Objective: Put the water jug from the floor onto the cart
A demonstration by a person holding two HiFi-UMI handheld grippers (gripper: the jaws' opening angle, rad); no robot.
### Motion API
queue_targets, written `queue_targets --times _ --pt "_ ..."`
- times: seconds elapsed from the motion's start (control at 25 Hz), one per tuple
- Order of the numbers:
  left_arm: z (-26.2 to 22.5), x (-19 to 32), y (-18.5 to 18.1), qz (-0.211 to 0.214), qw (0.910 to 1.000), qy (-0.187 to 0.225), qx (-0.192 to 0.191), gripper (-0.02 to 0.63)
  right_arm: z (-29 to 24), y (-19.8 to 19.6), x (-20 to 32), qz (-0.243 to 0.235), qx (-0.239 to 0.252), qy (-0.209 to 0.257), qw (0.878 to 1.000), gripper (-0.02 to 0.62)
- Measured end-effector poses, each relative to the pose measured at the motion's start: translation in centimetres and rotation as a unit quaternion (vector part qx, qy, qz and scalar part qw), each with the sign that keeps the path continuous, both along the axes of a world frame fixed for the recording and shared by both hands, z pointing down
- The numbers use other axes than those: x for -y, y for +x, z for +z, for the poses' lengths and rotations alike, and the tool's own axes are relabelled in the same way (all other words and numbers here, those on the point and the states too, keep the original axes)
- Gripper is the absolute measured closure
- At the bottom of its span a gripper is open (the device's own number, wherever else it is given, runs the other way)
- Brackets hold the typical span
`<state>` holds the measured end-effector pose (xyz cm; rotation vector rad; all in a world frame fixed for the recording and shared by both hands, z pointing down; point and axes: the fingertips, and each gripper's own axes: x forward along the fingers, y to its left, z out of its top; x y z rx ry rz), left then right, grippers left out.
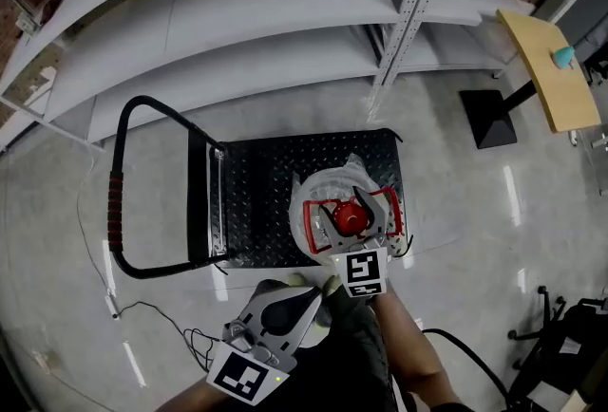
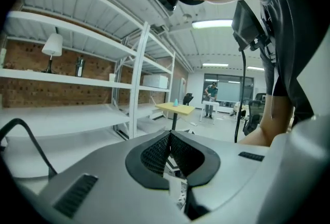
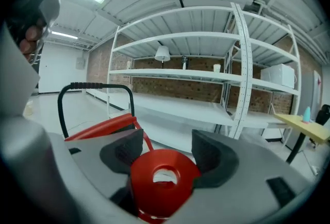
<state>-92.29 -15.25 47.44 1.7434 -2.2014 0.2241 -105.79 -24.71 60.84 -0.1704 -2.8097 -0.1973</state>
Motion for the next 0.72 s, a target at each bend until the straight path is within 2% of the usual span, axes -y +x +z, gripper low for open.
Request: queue_targets --times 0.16,0.32,0.48,0.72 --pt "6.2 -0.2 -2.3 -0.011 0.9997 -0.013 -0.016 0.601 6.4 -3.6 1.2 0.008 -0.009 -0.005 1.000 0.296" --pt "9.6 -0.2 -3.3 -0.016 0.9992 -0.022 -0.029 0.601 10.3 -5.6 0.8 0.001 -0.016 0.002 1.000 0.296" --pt "10.6 -0.6 -3.6 -0.022 0.9987 -0.027 -0.039 0.601 11.0 -7.0 -0.8 -0.017 -0.010 0.019 1.000 0.296" --pt "9.8 -1.5 -3.8 -0.038 0.9981 -0.019 -0.045 0.601 11.6 -8.5 -2.3 -0.030 -0.032 0.040 0.998 0.296"
